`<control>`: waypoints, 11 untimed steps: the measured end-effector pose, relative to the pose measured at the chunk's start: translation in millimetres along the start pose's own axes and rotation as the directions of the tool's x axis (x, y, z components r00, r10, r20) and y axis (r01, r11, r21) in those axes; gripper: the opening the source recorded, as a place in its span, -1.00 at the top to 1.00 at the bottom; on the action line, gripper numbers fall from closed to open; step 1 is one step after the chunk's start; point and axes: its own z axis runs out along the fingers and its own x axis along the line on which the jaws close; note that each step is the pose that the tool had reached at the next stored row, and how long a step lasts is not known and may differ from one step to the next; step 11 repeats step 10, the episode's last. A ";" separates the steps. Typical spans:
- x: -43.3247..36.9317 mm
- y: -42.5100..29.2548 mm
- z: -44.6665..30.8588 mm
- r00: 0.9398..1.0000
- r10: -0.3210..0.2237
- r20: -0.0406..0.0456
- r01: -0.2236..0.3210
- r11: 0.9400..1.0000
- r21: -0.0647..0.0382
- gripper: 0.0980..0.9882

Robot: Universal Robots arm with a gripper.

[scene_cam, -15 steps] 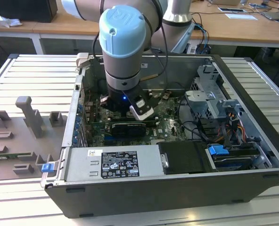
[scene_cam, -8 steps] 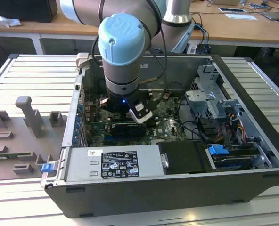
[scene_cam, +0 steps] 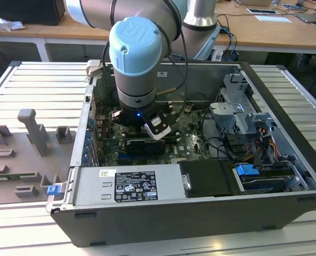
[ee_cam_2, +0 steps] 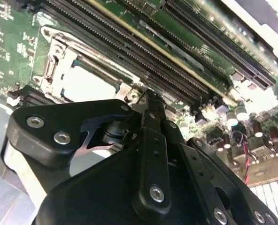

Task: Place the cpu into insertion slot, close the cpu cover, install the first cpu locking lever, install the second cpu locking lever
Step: 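Install the second cpu locking lever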

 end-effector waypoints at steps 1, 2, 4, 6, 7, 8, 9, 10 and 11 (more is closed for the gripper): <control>-0.1 0.7 -2.0 1.000 0.000 0.000 0.000 1.000 0.000 0.98; -0.2 1.4 -3.9 1.000 0.000 0.000 0.000 1.000 0.000 0.98; -0.3 2.4 -6.8 1.000 0.000 0.000 0.000 1.000 0.000 0.98; -0.5 3.4 -9.7 1.000 0.000 0.000 0.000 1.000 0.000 0.98; -0.6 4.1 -11.3 1.000 0.000 0.000 0.000 1.000 0.000 0.98; -0.7 4.7 -12.7 1.000 0.000 0.000 0.000 1.000 0.000 0.98; -0.9 5.6 -15.1 1.000 0.000 0.000 0.000 1.000 0.000 0.98; -0.9 6.1 -16.5 1.000 0.000 0.000 0.000 1.000 0.000 0.98; -0.9 6.1 -16.5 1.000 0.000 0.000 0.000 1.000 0.000 0.98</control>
